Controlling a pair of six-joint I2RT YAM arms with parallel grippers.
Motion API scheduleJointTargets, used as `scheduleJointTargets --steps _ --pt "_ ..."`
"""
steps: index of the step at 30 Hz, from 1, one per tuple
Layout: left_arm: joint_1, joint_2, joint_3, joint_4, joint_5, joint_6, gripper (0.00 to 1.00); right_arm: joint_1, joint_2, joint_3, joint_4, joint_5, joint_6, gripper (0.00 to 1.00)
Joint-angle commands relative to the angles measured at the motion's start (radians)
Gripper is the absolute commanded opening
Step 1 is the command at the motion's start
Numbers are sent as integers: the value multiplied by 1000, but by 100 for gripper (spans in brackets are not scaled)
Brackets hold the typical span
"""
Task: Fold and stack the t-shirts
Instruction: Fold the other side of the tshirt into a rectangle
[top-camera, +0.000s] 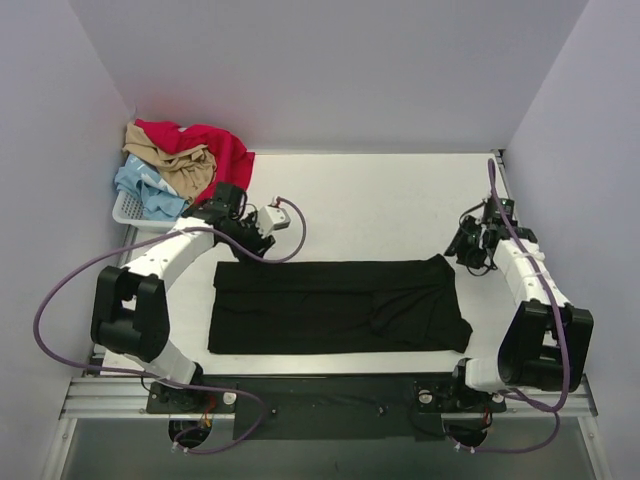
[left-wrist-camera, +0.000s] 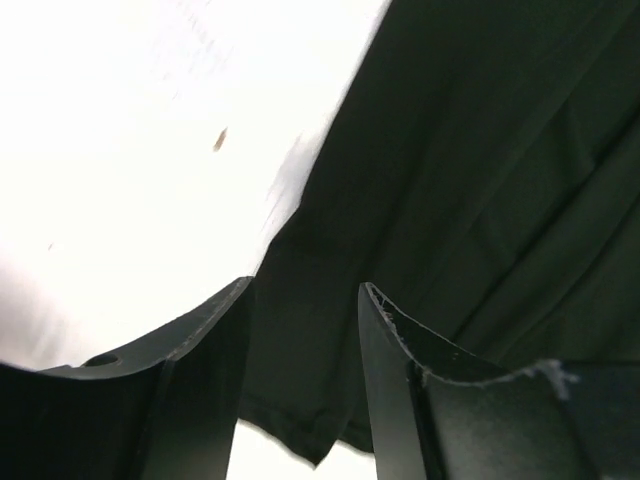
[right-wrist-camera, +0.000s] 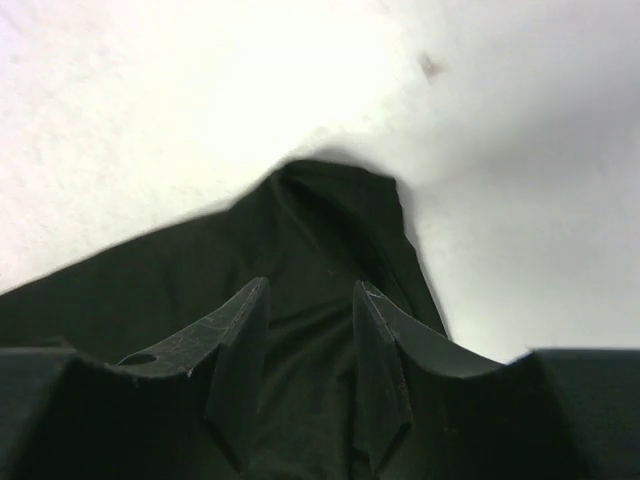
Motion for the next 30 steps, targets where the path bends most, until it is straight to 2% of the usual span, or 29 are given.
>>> scheduleJointTargets --steps 1,6,10,13,15,19,20,21,22,23,30 --pt "104 -51 38 -191 -45 133 53 97 91 144 -88 113 -81 36" --pt "216 -65 -42 -236 -98 352 52 151 273 247 -102 158 -134 38" --pt "233 -64 -100 -197 -93 400 53 150 368 296 -109 193 -167 38" --pt "233 -67 -157 -99 -67 400 52 156 402 315 -111 175 -176 35" --pt "233 -61 -183 -42 -65 379 44 159 415 313 -105 170 -174 27" --pt "233 -41 -214 -14 -45 366 28 150 456 327 -106 204 -176 0" --pt "233 -42 -228 -14 -33 369 23 147 465 339 -106 210 -176 0" --pt "233 -45 -234 -21 -26 372 14 136 479 347 -106 211 -171 0" --pt "233 -54 -246 -37 -10 380 10 130 487 360 -105 213 -168 0" --pt "233 -61 -251 -40 -9 382 0 119 499 368 -102 213 -159 0" --pt "235 -88 -315 -87 -78 414 0 81 573 488 -49 150 -140 0"
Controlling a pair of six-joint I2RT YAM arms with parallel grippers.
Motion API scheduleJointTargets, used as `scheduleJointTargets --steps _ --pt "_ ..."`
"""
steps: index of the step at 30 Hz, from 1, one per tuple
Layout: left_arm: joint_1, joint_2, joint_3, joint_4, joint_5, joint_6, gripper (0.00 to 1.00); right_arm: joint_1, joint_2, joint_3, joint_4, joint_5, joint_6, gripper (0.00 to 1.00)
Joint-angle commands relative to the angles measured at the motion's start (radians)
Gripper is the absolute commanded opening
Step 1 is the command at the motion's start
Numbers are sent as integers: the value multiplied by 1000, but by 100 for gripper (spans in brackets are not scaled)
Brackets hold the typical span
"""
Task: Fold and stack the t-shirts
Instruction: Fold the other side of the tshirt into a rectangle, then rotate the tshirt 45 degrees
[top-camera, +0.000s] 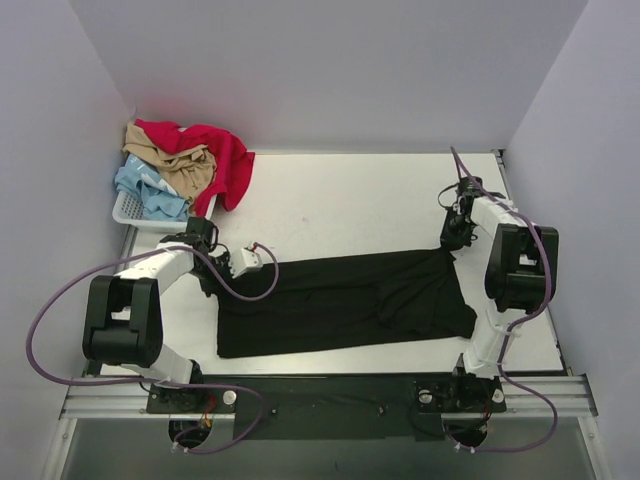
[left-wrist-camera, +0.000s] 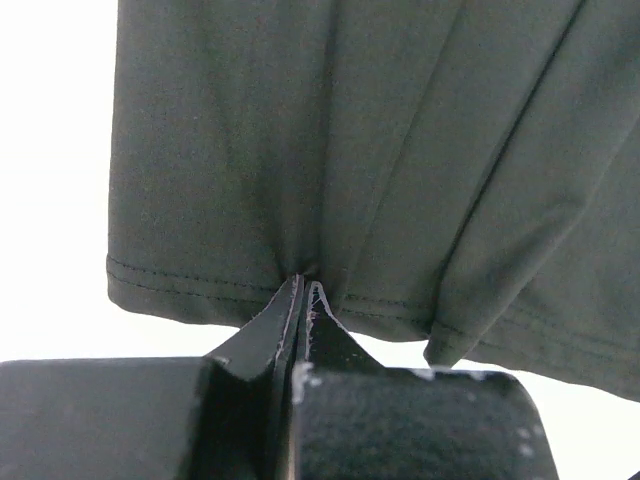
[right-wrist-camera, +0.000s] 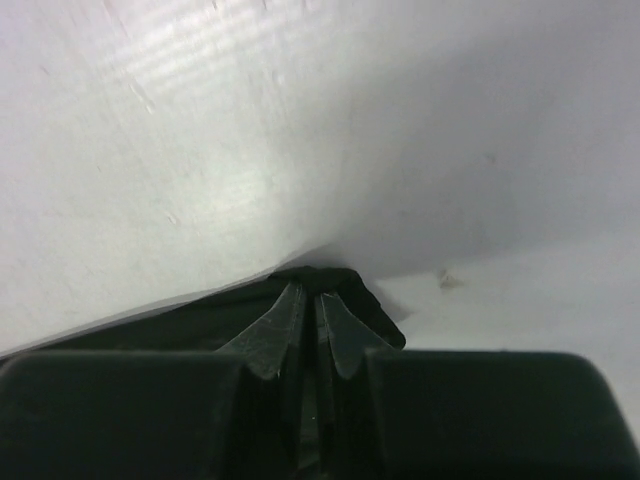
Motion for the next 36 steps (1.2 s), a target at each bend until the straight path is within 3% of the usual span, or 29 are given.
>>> scheduleJointTargets --steps 1,7,8,9,11,13,16,21,23,25,27,29,33,36 --pt "1 -22 -36 -38 -16 30 0 -17 58 126 18 -23 7 0" --pt "3 -30 -14 -151 73 12 0 -14 145 236 -14 -83 7 0" --pt "1 -45 -6 -178 76 12 4 -14 150 243 -19 -83 3 0" --pt "1 -56 0 -189 82 12 16 -14 148 255 -26 -71 1 11" --pt "1 -76 24 -232 93 13 30 -16 136 275 -54 -21 4 24" --pt "1 -79 114 -318 93 4 35 -19 113 305 -104 25 18 33" --pt "3 -50 220 -404 76 -20 44 -17 0 289 -125 85 47 40" --pt "3 -10 362 -429 90 -59 45 -14 -247 105 -125 163 113 41" --pt "3 10 379 -368 99 -97 45 -11 -359 -13 -112 142 154 31" --pt "1 43 379 -255 84 -160 38 -7 -453 -153 -71 98 205 15" --pt "-3 91 383 -164 53 -232 7 -5 -549 -306 -25 -2 257 1" --pt "-11 145 397 -121 21 -274 0 -2 -585 -420 -6 -36 294 0" --pt "-34 188 377 -84 10 -287 0 -10 -639 -573 18 -24 335 0" --pt "-39 160 327 -47 36 -283 0 -31 -574 -600 26 -27 335 0"
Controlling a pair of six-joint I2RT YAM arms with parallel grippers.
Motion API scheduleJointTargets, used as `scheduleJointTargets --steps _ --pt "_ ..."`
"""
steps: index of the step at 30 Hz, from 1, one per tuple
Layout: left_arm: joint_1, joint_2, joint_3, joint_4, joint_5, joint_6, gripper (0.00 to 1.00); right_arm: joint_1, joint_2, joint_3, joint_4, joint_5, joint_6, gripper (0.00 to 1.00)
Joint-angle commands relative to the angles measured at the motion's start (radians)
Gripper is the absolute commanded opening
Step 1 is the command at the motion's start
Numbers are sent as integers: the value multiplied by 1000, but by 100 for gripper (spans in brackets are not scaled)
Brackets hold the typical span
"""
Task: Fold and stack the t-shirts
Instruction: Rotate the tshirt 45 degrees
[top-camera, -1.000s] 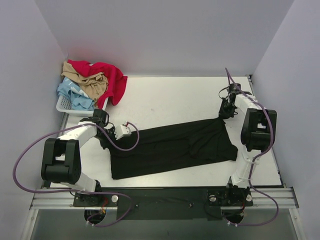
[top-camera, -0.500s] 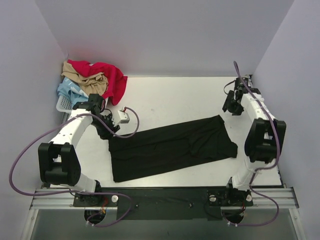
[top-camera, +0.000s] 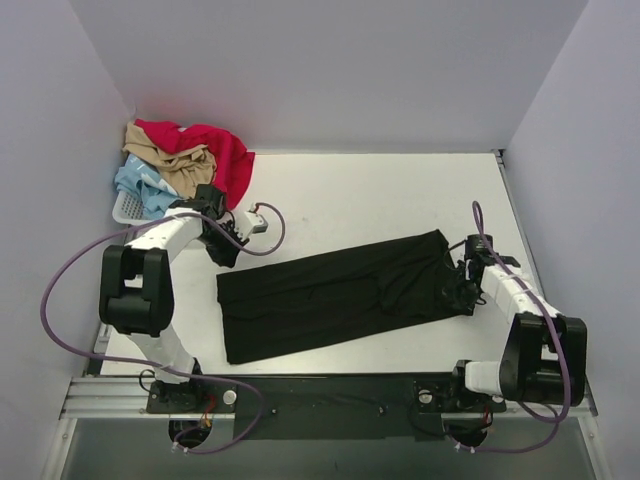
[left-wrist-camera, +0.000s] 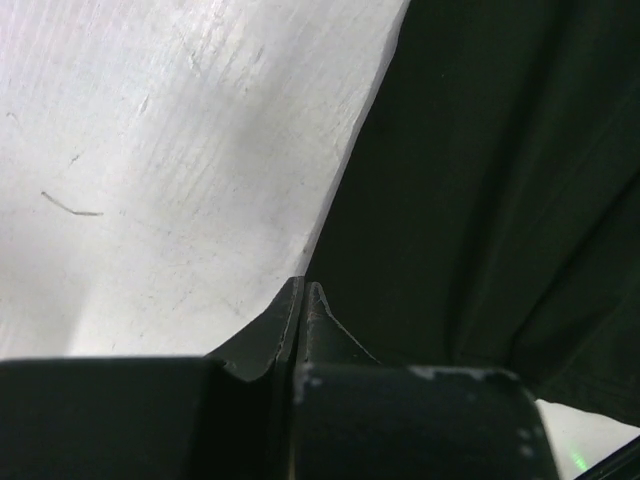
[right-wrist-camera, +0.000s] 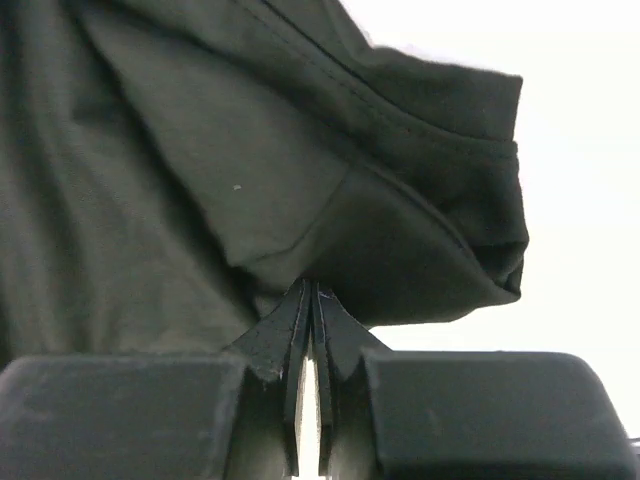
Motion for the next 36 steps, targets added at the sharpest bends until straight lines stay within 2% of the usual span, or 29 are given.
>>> scheduleJointTargets --steps 1,6,7,10,14,15,16,17,18,19,20,23,24,25,26,30,33,36 --pt "-13 -55 -33 93 28 -30 0 -36 88 -2 23 -23 44 0" --pt "-10 -94 -70 66 30 -24 0 -82 347 162 50 -49 8 0" --pt "-10 -97 -74 63 27 -24 0 -88 442 243 41 -59 4 0" --pt "-15 -104 -93 53 8 -30 0 -73 565 500 -52 -73 -7 0" --pt "-80 -120 -135 62 -2 -47 0 -68 821 997 -207 -112 -7 0" --pt "-97 -124 -151 75 -7 -56 0 -68 949 1182 -274 -156 -10 0" --pt "-138 -135 -178 102 -4 -62 0 -62 1008 1302 -316 -178 -19 0" --pt "-166 -137 -215 116 -8 -74 0 -61 1133 1510 -383 -222 -27 0" --pt "-218 -143 -232 142 -12 -76 0 -62 1229 1595 -411 -259 -30 0" --pt "-252 -146 -257 151 -24 -77 0 -62 1255 1738 -439 -278 -27 0" --pt "-309 -155 -274 173 -28 -76 0 -64 1266 1781 -434 -304 -22 0" --pt "-393 -158 -310 199 -68 -73 0 -54 1144 1661 -329 -327 -42 2" --pt "-398 -148 -312 201 -71 -74 0 -45 1057 1547 -300 -295 -68 4" --pt "-404 -141 -314 207 -76 -76 0 -41 1000 1493 -269 -275 -96 12" --pt "-407 -126 -315 208 -79 -73 0 -39 902 1378 -252 -226 -105 14" --pt "-427 -89 -327 207 -85 -73 0 -68 680 1074 -232 -61 -119 29" --pt "-443 -92 -338 185 -70 -76 0 -111 592 891 -223 -5 -116 37" --pt "-444 -124 -357 164 -67 -67 0 -136 573 739 -163 -55 -107 40"
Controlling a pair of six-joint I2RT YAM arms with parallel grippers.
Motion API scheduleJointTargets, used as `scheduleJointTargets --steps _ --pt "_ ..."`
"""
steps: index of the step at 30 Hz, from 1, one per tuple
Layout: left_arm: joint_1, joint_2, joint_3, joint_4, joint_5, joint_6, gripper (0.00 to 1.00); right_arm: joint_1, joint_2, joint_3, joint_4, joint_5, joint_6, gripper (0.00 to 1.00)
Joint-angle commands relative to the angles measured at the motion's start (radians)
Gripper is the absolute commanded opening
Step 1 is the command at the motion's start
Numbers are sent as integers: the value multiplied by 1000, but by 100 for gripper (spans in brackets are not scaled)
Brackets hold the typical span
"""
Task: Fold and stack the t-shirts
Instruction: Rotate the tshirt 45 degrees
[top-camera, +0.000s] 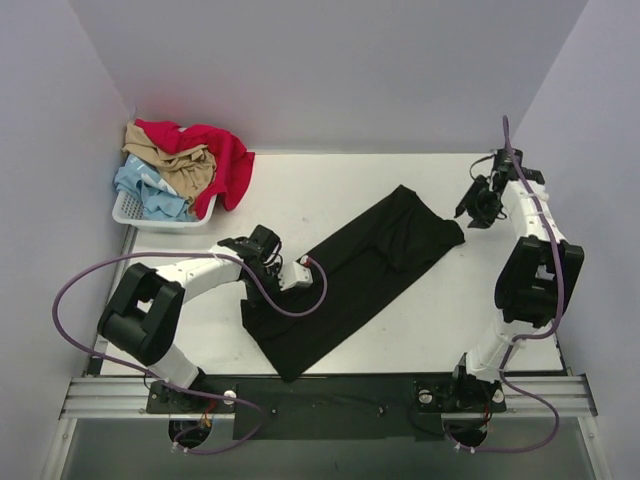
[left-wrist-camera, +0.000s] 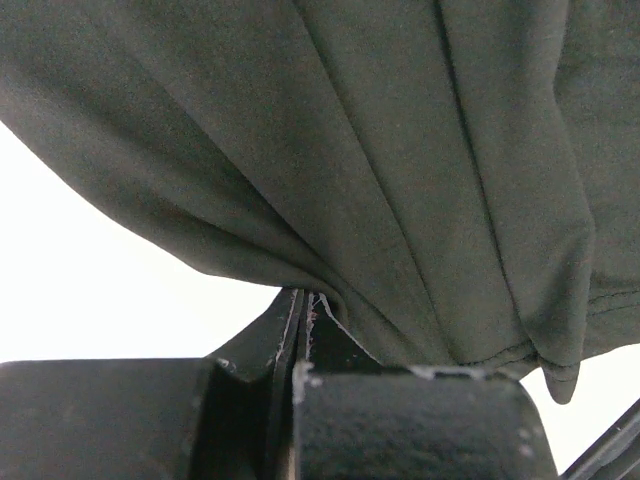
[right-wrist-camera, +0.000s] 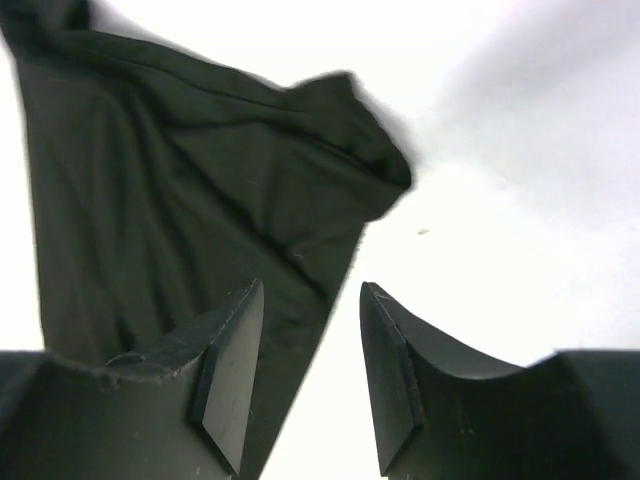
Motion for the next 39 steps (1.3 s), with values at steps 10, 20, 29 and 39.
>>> scheduleJointTargets --steps 10,20,29,39 --pt "31 -96 -48 -91 -81 -42 31 -56 211 -146 203 -136 146 35" --pt "160 -96 127 -220 229 -38 49 -47 513 342 222 -271 261 0" --pt "93 -33 130 -90 443 4 49 -35 727 721 171 -346 269 34" --pt "-72 -89 105 -56 465 162 54 -35 -118 -101 317 -259 -95 53"
